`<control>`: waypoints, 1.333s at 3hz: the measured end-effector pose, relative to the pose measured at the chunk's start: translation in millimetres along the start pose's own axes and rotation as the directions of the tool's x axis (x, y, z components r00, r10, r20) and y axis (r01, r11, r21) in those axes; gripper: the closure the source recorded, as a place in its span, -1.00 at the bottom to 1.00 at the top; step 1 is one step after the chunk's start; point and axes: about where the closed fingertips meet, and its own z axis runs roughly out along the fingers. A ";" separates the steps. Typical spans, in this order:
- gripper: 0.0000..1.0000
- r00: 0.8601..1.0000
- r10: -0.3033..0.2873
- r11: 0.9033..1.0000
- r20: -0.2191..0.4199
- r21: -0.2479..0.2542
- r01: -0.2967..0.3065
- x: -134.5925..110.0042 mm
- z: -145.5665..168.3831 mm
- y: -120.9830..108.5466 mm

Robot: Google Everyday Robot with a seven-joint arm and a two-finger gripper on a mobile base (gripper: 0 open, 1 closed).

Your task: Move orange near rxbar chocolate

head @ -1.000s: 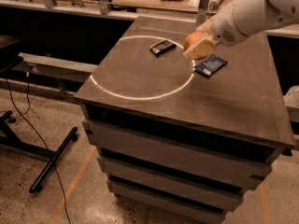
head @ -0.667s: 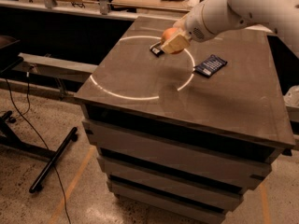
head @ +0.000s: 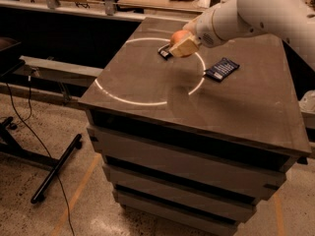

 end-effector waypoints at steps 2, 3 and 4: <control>1.00 1.000 0.020 0.996 0.024 0.083 -0.022 18.4 42.1 -5.9; 1.00 1.000 0.013 0.995 0.020 0.099 -0.015 27.6 63.0 -11.6; 0.68 1.000 -0.007 0.993 0.014 0.116 0.005 28.4 74.1 -18.3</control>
Offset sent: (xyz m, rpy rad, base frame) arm 0.0454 0.0081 -0.0484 0.0306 -0.0806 -0.0849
